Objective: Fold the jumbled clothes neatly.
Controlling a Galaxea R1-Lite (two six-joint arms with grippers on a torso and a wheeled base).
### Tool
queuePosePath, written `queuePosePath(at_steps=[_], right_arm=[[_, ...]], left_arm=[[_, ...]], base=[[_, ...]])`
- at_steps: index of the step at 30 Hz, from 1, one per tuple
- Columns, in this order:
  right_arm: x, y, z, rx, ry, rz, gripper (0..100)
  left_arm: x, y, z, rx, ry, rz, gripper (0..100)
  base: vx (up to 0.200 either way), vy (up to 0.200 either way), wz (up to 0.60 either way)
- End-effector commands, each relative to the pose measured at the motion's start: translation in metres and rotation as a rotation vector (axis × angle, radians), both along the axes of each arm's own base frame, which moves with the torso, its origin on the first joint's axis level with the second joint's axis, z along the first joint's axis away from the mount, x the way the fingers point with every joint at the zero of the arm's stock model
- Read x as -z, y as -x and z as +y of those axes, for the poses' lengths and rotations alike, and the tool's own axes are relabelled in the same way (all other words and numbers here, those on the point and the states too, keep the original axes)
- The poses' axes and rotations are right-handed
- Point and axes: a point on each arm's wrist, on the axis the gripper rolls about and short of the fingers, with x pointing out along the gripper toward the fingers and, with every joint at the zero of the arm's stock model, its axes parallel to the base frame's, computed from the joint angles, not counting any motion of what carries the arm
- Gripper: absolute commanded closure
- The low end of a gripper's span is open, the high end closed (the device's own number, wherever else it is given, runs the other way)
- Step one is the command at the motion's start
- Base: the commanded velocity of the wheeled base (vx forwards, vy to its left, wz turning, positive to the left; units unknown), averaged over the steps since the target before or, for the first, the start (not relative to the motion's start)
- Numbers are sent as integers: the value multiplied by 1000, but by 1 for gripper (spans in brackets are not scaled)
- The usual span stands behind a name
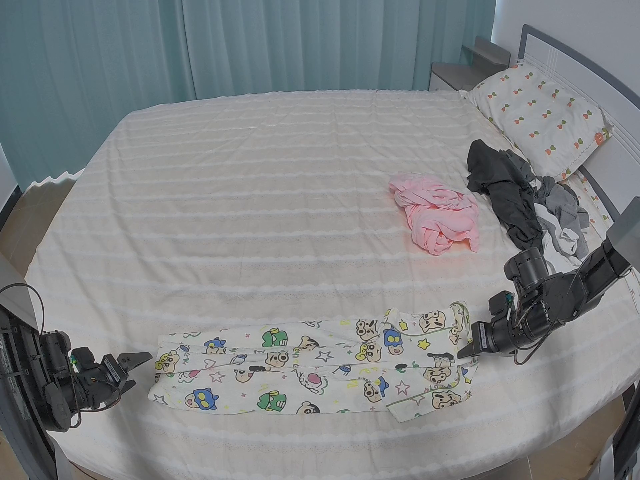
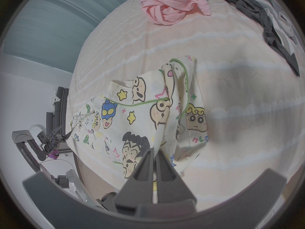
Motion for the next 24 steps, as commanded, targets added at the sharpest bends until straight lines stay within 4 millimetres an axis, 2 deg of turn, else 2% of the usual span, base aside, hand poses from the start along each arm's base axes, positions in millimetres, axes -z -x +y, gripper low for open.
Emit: queuePosePath(at_steps=[1, 3, 4, 7, 11, 14, 16, 20, 23, 24], right_arm=[[-1, 3, 0, -9, 5, 0, 100], [1, 7, 0, -22, 14, 5, 100], [2, 8, -1, -31, 20, 3, 0], [2, 12, -2, -47, 28, 2, 0], [-20, 22, -10, -40, 6, -65, 0], [-37, 27, -14, -43, -52, -108, 0], [-45, 37, -19, -60, -157, -104, 0], [-38, 45, -22, -76, -237, -76, 0], [-25, 46, -23, -84, -259, -90, 0], [-23, 46, -23, -85, -261, -91, 0]], left_arm=[[0, 0, 0, 0, 0, -1, 0], [0, 0, 0, 0, 0, -1, 0], [0, 0, 0, 0, 0, -1, 0], [0, 0, 0, -2, -2, -2, 0], [-9, -4, 1, -38, -26, -34, 0], [-22, -14, -3, -107, 1, -73, 0], [-35, -37, -9, -210, 70, -122, 0], [-31, -56, -18, -153, 25, -95, 0], [-34, -83, -14, -185, -6, -48, 0], [-34, -85, -13, -190, -7, -35, 0]], base=[[0, 0, 0], [0, 0, 0], [0, 0, 0], [0, 0, 0], [0, 0, 0], [0, 0, 0], [0, 0, 0], [0, 0, 0], [0, 0, 0], [0, 0, 0]])
